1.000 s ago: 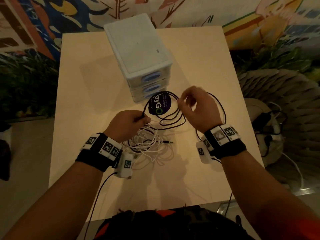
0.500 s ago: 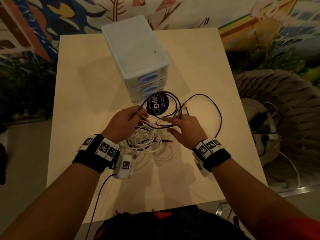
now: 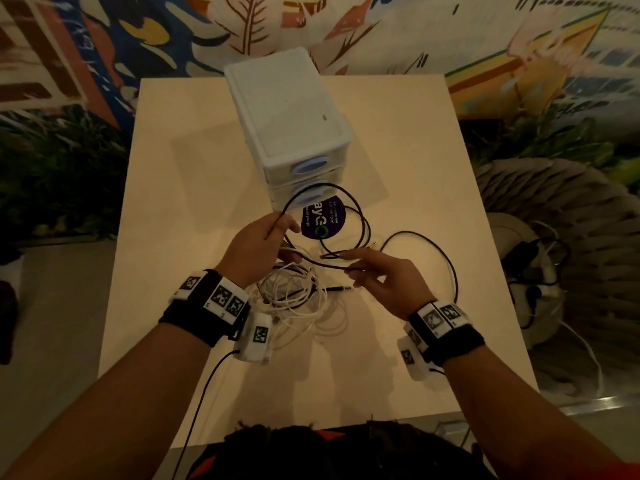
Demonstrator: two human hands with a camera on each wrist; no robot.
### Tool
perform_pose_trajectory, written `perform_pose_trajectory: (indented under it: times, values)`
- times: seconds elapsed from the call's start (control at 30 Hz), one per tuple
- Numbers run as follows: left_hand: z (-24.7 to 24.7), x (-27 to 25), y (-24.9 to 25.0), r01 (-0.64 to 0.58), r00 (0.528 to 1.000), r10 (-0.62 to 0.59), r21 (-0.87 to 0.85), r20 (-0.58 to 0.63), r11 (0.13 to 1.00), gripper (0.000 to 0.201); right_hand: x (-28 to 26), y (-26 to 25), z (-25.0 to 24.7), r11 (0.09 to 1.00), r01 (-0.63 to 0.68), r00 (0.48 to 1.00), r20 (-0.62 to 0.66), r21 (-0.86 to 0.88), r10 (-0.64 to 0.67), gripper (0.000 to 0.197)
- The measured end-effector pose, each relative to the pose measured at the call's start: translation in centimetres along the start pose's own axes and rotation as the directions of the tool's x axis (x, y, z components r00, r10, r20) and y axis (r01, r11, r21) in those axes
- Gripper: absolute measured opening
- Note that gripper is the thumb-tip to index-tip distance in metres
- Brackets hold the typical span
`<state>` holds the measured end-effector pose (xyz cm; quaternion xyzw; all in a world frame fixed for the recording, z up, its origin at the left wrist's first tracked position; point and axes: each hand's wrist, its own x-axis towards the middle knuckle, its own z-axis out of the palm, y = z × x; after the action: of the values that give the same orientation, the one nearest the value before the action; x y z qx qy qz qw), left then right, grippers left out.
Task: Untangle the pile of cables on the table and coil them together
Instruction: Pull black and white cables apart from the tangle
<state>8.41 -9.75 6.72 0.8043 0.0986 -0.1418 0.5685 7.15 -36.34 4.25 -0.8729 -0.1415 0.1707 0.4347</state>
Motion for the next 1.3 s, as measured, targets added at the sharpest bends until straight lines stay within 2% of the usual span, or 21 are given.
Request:
perform_pose_trajectory:
  times: [0.03, 0.1, 0.2, 0.33, 0.53, 0.57, 0.6, 0.7, 0.8, 0.87, 0.93, 1.03, 1.17, 1.23, 1.3]
  values:
    - [0.0, 0.0, 0.0, 0.002, 1.0, -0.002, -0.005, -0.003, 1.0, 0.034, 0.3, -0.4, 0.1, 0.999, -0.017, 1.0, 0.025, -0.041, 0.018, 0.026]
    - [0.2, 0.1, 0.0, 0.018, 0.999, -0.019, -0.032, -0.026, 0.999, 0.034, 1.0, -1.3, 0.5, 0.992, -0.057, 0.994, 0.082, -0.11, 0.066, 0.019]
    - [0.5, 0.2, 0.1, 0.031, 0.997, -0.031, -0.01, -0.067, 0.999, 0.025, 1.9, -2.2, 1.2, 0.984, -0.056, 0.988, 0.135, -0.169, 0.079, 0.017]
    - [0.2, 0.3, 0.3, 0.052, 0.998, -0.052, -0.007, -0.026, 0.999, 0.016, 2.7, -2.4, 2.2, 0.991, -0.05, 0.997, 0.045, -0.121, 0.055, 0.016]
    - [0.3, 0.6, -0.3, 0.134, 0.99, -0.136, 0.04, 0.042, 0.99, 0.046, 2.9, -2.9, 4.2, 0.995, -0.051, 0.997, -0.056, -0.088, 0.046, 0.017]
    - [0.4, 0.7, -0.3, 0.165, 0.985, -0.167, 0.044, 0.046, 0.985, 0.044, 2.9, -3.1, 4.5, 0.996, -0.064, 0.995, -0.075, -0.066, 0.059, 0.016]
    - [0.3, 0.8, -0.2, 0.189, 0.979, -0.195, 0.092, 0.057, 0.978, 0.032, 3.0, -3.2, 4.7, 0.997, -0.075, 0.993, -0.098, -0.032, 0.072, 0.014]
    - [0.2, 1.2, -0.4, 0.131, 0.984, -0.161, 0.314, 0.071, 0.94, 0.032, 3.2, -3.8, 5.2, 0.994, -0.105, 0.989, -0.104, 0.035, 0.109, 0.011]
    - [0.2, 1.0, -0.4, 0.042, 0.998, -0.057, 0.296, 0.04, 0.954, 0.029, 3.1, -4.0, 4.8, 0.988, -0.144, 0.988, -0.048, 0.064, 0.147, 0.024]
    - [0.4, 0.9, -0.5, -0.02, 0.998, 0.001, 0.312, 0.061, 0.95, 0.028, 3.2, -3.9, 4.1, 0.983, -0.16, 0.983, -0.074, 0.092, 0.166, 0.031]
    - [0.6, 0.6, -0.4, -0.068, 0.993, 0.03, 0.343, 0.115, 0.937, 0.028, 3.7, -3.9, 3.3, 0.98, -0.148, 0.981, -0.108, 0.132, 0.163, 0.029]
    - [1.1, 0.4, 0.0, -0.101, 0.985, 0.04, 0.371, 0.17, 0.923, 0.028, 5.4, -4.6, 2.6, 0.988, -0.06, 0.996, -0.056, 0.143, 0.069, 0.017]
    - [1.1, 0.4, 0.5, -0.086, 0.99, 0.034, 0.392, 0.137, 0.916, 0.019, 7.7, -5.4, 2.0, 0.997, 0.049, 0.998, -0.05, 0.059, -0.046, 0.01]
    - [0.8, 0.4, 0.4, -0.061, 0.99, 0.006, 0.387, 0.142, 0.92, 0.013, 8.1, -5.9, 1.5, 0.991, 0.064, 0.995, -0.077, 0.116, -0.055, 0.009]
    - [0.8, 0.3, 0.1, -0.067, 0.982, -0.012, 0.412, 0.186, 0.909, 0.011, 8.5, -5.9, 0.8, 0.969, 0.045, 0.993, -0.116, 0.243, -0.017, 0.014]
